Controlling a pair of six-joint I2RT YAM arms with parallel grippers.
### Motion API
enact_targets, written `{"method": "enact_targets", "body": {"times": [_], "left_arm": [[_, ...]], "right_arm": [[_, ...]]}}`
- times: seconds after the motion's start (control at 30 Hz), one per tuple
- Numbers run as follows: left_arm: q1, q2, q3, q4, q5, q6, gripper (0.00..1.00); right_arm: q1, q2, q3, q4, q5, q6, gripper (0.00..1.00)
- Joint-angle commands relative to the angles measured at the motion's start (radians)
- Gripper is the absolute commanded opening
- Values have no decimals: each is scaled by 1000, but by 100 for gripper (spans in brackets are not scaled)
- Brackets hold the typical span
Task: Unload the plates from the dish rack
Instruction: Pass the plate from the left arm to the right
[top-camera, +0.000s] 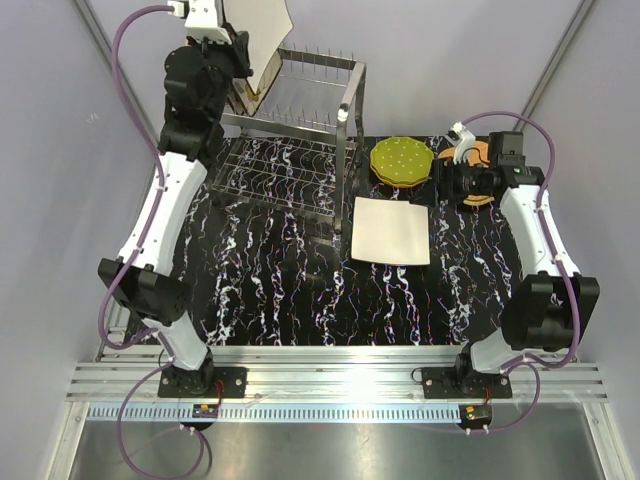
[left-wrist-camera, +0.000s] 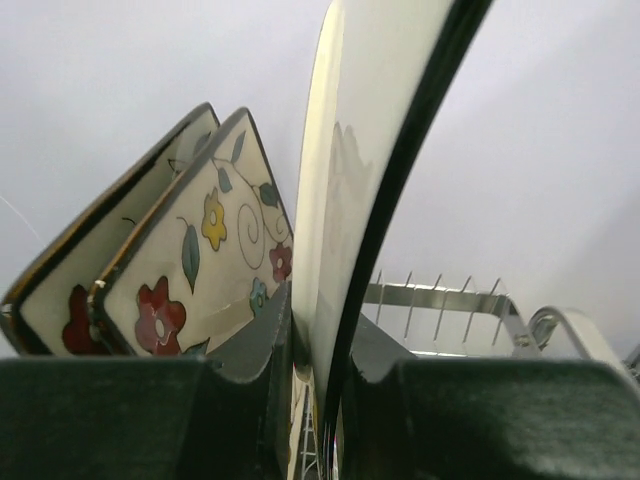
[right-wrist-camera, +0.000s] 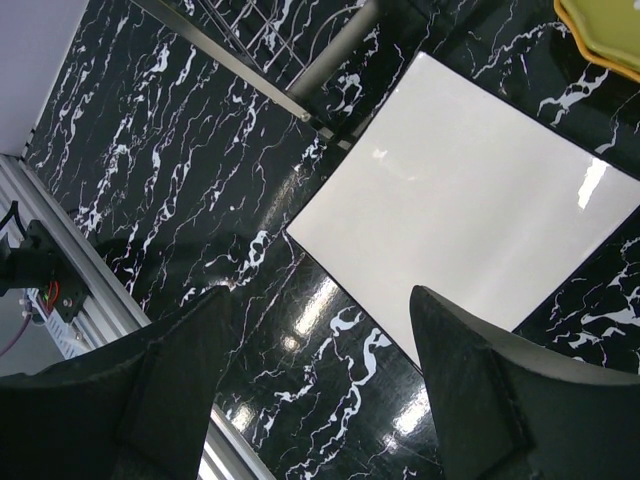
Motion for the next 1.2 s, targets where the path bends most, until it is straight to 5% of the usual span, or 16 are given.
{"method": "enact_targets", "body": {"times": [0.0, 0.5, 0.63, 0.9, 1.17], "left_arm": [[-4, -147, 67, 270, 17, -78, 0], [-1, -406, -122, 202, 185, -340, 0], [-3, -517, -245, 199, 244, -440, 0], [-1, -725, -474, 188, 430, -545, 0], [-1, -878, -740, 232, 591, -606, 0]], "right_arm": [[4, -61, 72, -7, -51, -40, 80], [8, -170, 94, 81, -218, -71, 86], [17, -242, 50, 179, -279, -28, 100], [25, -334, -59, 449, -436, 122, 100], [82, -362, -90, 467, -560, 139, 100]]}}
